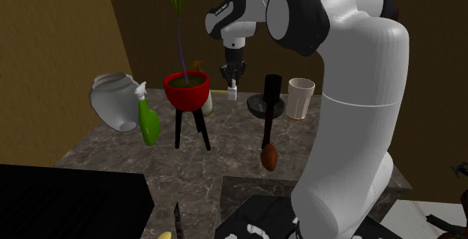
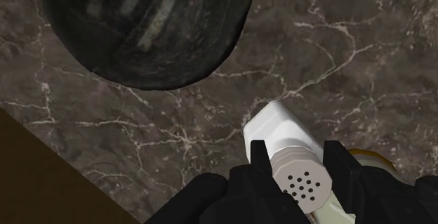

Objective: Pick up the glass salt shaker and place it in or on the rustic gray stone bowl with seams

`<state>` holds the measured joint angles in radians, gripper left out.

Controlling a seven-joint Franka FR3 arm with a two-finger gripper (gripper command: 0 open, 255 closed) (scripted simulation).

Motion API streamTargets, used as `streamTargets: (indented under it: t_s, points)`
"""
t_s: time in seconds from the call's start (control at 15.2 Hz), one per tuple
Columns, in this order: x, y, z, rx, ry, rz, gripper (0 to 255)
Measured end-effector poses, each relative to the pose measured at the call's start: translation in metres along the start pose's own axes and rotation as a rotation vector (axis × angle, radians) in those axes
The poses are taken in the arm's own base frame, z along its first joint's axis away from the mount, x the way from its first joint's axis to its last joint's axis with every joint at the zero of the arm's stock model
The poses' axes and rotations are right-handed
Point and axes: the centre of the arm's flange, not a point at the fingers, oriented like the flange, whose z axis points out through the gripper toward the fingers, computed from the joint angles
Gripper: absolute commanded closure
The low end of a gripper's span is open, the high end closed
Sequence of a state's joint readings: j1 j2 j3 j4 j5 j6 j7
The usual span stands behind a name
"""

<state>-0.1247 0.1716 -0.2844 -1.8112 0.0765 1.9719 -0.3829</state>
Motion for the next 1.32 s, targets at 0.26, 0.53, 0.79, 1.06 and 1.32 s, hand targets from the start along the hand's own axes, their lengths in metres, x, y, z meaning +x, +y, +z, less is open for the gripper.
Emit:
streamTargets:
  t_s: [0.26, 0.53, 0.79, 1.06, 1.32]
  points:
    - [0.0, 0.0, -0.021, 0.0, 0.0, 0.0, 255]
    - [-0.001, 0.0, -0.042, 0.0, 0.0, 0.0, 255]
    - [0.0, 0.0, -0.063, 0.0, 0.0, 0.0, 255]
    - [-0.022, 0.017, -0.079, 0.0, 0.0, 0.0, 255]
    - [-0.057, 0.05, -0.093, 0.0, 0.0, 0.001, 255]
